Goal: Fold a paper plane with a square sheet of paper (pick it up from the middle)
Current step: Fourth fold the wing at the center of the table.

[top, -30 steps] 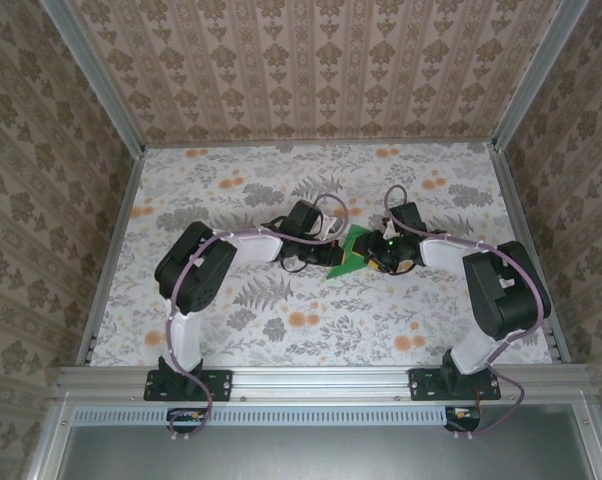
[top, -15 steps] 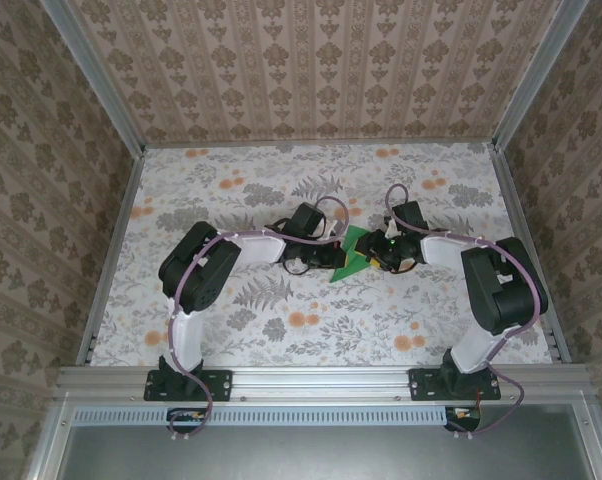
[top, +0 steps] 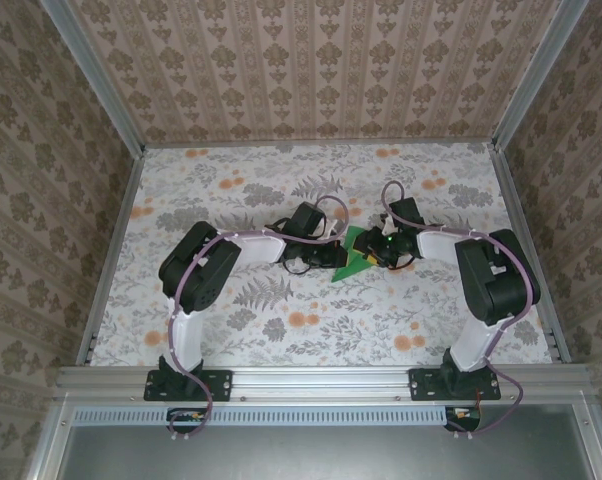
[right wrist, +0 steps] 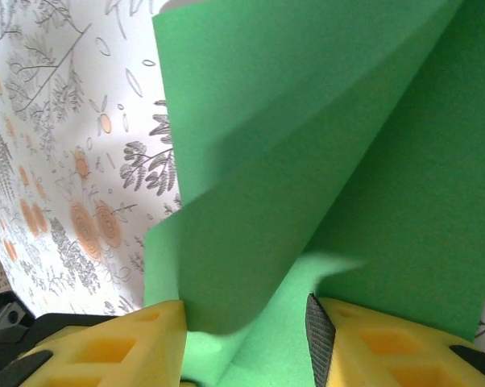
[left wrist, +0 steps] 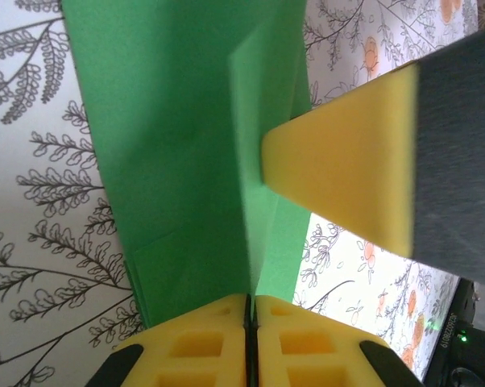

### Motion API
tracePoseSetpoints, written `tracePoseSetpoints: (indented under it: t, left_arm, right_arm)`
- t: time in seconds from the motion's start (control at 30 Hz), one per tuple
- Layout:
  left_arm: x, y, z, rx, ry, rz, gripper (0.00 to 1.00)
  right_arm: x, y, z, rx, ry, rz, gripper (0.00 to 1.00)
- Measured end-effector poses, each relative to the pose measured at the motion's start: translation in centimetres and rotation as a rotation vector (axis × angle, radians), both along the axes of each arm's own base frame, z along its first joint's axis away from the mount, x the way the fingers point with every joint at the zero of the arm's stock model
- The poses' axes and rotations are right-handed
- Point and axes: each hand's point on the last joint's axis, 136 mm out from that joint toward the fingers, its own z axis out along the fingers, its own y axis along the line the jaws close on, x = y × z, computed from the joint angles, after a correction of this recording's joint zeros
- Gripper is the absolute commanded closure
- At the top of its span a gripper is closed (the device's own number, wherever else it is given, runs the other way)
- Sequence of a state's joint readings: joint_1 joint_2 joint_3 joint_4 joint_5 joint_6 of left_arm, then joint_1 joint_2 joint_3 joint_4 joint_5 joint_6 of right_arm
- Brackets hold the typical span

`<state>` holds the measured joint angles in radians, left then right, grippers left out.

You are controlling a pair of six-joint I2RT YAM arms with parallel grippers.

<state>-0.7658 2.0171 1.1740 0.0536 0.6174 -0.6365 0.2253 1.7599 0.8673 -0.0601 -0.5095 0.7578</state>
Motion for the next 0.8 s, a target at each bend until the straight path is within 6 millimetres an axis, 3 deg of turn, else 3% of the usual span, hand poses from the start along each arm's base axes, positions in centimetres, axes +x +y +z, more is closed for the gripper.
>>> tracePoseSetpoints:
  t: [0.27,0.8]
  left_arm:
    - [0.12,-0.39,0.93,-0.072,-0.005,-0.025,0.74]
    - [0.67,0.28,0.26,-0.088,-0.006,-0.014,0.76]
  right_arm:
    - [0.25,0.29,0.06,0.017,0.003,0.01,0.49]
    - [0.41,0.6,0.05,0.024,-0.004,0.039,0.48]
